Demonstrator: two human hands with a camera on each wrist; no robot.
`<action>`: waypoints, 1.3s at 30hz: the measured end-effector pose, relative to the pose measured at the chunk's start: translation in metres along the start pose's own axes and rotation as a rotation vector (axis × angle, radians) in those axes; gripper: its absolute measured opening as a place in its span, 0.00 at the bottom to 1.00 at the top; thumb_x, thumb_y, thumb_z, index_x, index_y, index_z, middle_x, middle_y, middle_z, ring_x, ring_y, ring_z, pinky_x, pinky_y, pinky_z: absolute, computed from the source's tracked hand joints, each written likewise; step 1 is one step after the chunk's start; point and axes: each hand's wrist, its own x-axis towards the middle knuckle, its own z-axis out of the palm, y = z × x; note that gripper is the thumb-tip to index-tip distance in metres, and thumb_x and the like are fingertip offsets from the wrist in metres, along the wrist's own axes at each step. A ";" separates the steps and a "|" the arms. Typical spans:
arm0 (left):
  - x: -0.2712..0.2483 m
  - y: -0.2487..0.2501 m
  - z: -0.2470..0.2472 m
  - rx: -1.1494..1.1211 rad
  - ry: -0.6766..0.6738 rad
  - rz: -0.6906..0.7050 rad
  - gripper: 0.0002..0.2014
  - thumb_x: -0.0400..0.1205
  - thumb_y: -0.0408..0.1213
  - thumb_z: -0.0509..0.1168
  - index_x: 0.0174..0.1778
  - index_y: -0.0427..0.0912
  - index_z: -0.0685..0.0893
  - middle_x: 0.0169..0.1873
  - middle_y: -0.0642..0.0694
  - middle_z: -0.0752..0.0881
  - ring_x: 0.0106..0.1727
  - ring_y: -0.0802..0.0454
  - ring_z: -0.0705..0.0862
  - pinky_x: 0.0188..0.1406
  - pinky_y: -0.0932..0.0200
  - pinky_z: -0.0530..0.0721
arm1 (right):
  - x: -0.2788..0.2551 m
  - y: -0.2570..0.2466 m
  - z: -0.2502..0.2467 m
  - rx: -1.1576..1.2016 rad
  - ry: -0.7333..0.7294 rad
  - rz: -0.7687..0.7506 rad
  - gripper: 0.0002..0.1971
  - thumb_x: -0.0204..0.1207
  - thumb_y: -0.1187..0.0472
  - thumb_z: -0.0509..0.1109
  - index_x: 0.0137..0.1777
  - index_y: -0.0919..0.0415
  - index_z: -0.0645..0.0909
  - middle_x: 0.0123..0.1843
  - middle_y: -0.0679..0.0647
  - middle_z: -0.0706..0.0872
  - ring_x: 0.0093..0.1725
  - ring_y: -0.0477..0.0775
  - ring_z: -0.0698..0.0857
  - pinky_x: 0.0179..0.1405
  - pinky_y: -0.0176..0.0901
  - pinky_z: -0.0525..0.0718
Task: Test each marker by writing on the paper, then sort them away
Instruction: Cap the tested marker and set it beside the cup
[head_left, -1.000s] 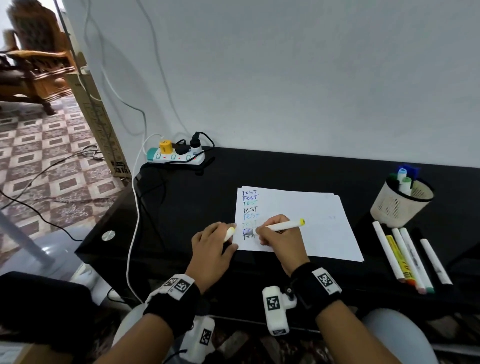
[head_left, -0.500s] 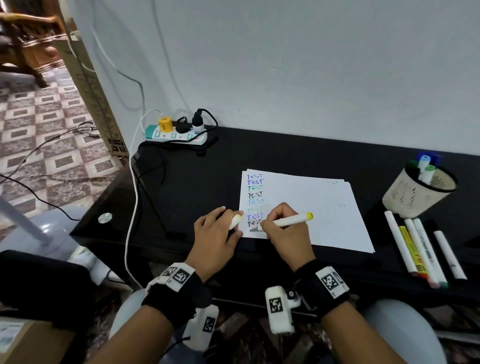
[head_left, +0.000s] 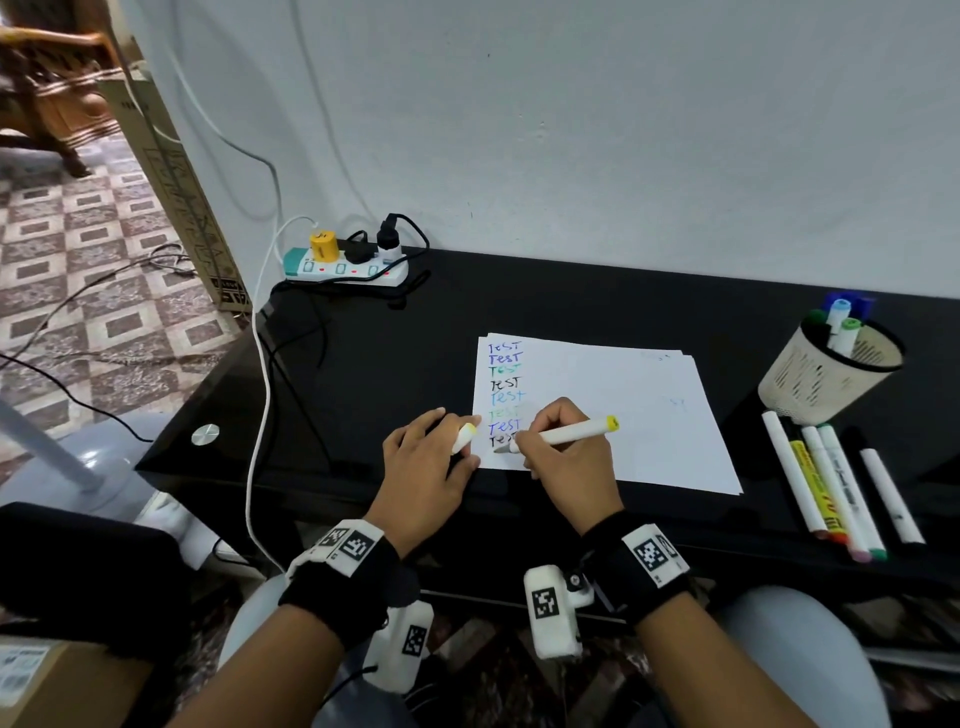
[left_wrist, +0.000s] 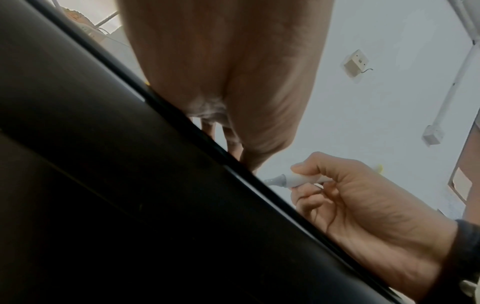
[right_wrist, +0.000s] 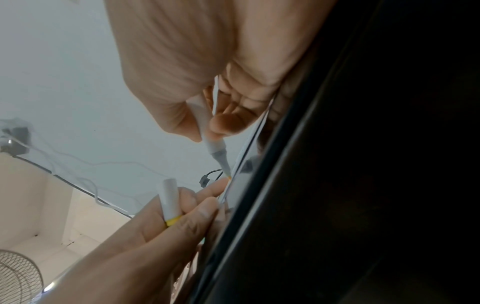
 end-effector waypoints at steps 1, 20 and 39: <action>0.000 0.000 0.000 -0.002 -0.003 0.002 0.20 0.84 0.46 0.62 0.73 0.61 0.73 0.61 0.63 0.79 0.82 0.60 0.59 0.76 0.54 0.51 | 0.000 0.000 0.000 -0.005 0.001 0.000 0.11 0.68 0.66 0.77 0.35 0.60 0.76 0.29 0.60 0.83 0.29 0.52 0.81 0.32 0.50 0.80; -0.001 0.002 -0.003 -0.034 -0.004 -0.004 0.11 0.84 0.44 0.64 0.62 0.57 0.77 0.63 0.64 0.80 0.81 0.59 0.60 0.76 0.54 0.52 | -0.003 0.000 -0.002 0.010 0.052 0.011 0.11 0.69 0.65 0.77 0.35 0.60 0.75 0.29 0.51 0.80 0.29 0.48 0.79 0.32 0.42 0.78; -0.021 0.090 -0.098 -0.010 -0.170 0.275 0.17 0.87 0.59 0.44 0.48 0.55 0.74 0.40 0.56 0.78 0.54 0.58 0.75 0.72 0.57 0.60 | -0.048 -0.120 -0.068 0.433 0.025 -0.156 0.11 0.83 0.69 0.70 0.38 0.69 0.76 0.23 0.59 0.81 0.22 0.54 0.76 0.24 0.38 0.75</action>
